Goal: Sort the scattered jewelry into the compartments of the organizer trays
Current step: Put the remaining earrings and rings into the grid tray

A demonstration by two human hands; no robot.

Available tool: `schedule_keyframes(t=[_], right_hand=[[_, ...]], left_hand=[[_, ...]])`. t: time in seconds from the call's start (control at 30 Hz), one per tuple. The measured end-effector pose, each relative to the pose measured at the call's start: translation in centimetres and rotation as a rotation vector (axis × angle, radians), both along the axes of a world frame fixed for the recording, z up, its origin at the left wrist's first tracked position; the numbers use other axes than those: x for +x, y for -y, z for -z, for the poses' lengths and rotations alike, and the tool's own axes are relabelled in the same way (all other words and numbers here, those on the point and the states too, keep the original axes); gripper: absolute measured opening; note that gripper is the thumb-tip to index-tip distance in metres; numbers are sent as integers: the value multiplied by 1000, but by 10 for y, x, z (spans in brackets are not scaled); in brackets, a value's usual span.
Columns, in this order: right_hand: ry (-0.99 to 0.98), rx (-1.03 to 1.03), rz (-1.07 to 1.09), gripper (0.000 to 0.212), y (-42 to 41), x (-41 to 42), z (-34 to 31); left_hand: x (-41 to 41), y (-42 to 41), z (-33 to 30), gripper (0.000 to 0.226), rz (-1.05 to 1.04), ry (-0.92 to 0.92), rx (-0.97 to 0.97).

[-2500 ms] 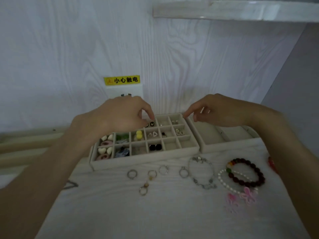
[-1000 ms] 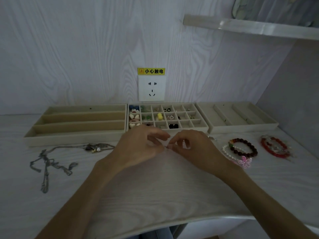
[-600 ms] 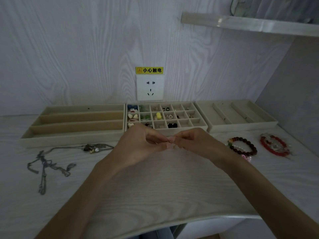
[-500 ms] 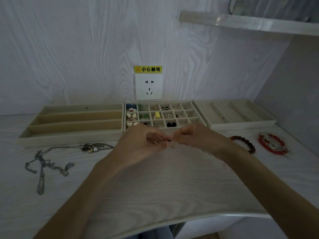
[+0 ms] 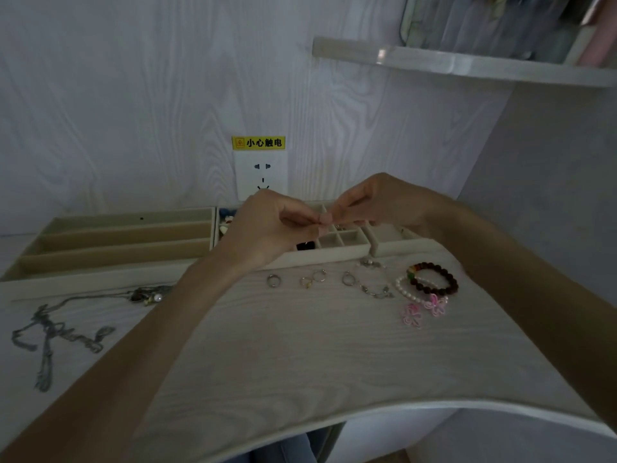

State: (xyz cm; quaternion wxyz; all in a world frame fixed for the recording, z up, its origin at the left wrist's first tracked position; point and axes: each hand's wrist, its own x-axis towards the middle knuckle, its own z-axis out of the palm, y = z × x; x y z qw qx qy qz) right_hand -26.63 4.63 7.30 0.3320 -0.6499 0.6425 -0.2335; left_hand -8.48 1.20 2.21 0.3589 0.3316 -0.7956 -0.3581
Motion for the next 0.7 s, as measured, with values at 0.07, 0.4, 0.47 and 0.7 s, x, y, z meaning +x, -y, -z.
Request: schedule_keyframes(t=[0.07, 0.4, 0.47, 0.7], right_hand=[[22, -56, 23, 10, 0, -4, 1], [-179, -528, 139, 10, 2, -4, 19], [-188, -565, 120, 9, 0, -4, 20], [14, -482, 68, 4, 5, -9, 22]], left_hand=[[-2, 2, -2, 14, -14, 49, -80], [-21, 1, -7, 20, -45, -32, 11], [-19, 0, -7, 21, -39, -67, 72], [7, 12, 6, 18, -95, -97, 68]])
